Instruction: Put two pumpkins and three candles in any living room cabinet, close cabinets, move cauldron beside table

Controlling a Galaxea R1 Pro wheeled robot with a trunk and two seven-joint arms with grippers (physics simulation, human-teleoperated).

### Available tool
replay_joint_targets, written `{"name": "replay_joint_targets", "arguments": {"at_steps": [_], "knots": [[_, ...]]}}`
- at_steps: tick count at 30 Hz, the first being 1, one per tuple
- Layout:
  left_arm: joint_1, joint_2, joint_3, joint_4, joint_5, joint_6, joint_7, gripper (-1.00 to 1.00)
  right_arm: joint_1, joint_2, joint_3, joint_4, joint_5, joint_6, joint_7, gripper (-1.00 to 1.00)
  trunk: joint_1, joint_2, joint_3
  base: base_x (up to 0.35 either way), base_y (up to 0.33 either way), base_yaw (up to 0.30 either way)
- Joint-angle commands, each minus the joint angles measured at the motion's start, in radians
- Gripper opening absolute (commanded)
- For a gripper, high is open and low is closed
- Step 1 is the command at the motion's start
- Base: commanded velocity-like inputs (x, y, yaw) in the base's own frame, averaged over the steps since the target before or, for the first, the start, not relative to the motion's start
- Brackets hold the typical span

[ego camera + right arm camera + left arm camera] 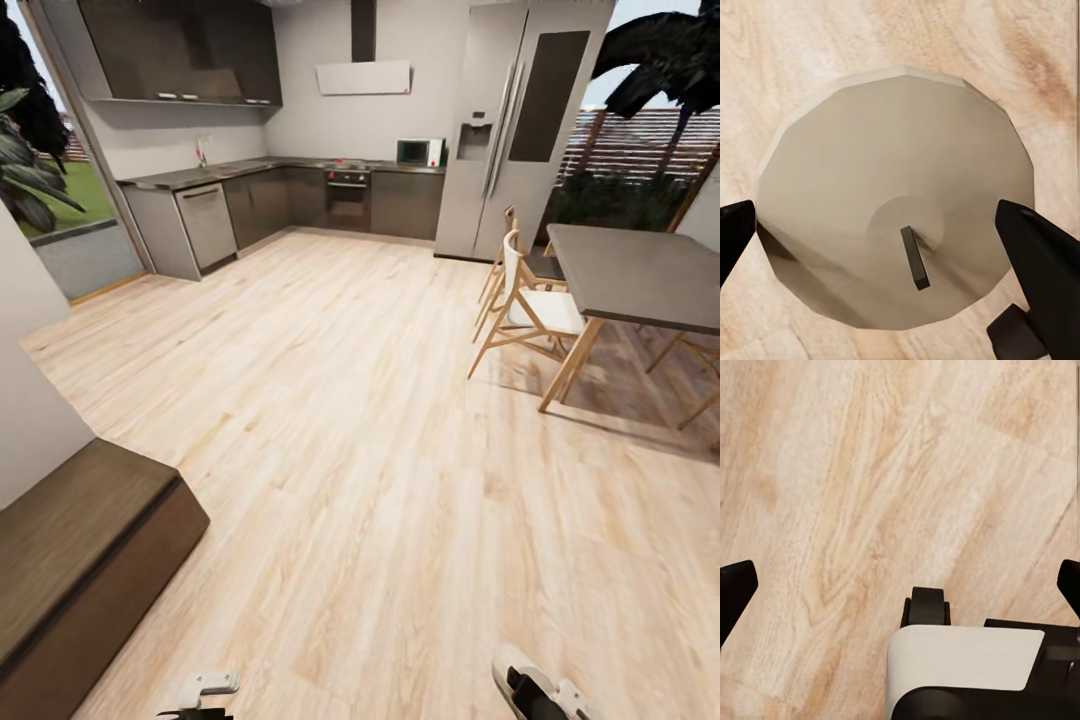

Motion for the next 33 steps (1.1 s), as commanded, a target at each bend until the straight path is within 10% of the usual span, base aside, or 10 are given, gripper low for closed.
{"name": "replay_joint_targets", "arguments": {"at_steps": [1,33], "knots": [[0.0,0.0,0.0,0.0,0.0,0.0,0.0,1.0,0.0,0.0,0.0,0.0,0.0,0.0,-0.001,-1.0,0.0,0.0,0.001,0.0,0.0,-0.153],[0.0,0.003,-0.001,0.0,-0.001,-0.063,-0.009,1.0,0.0,0.003,0.017,0.0,0.014,-0.044,0.0,-1.0,0.0,0.0,0.03,0.158,0.0,-0.136]]}}
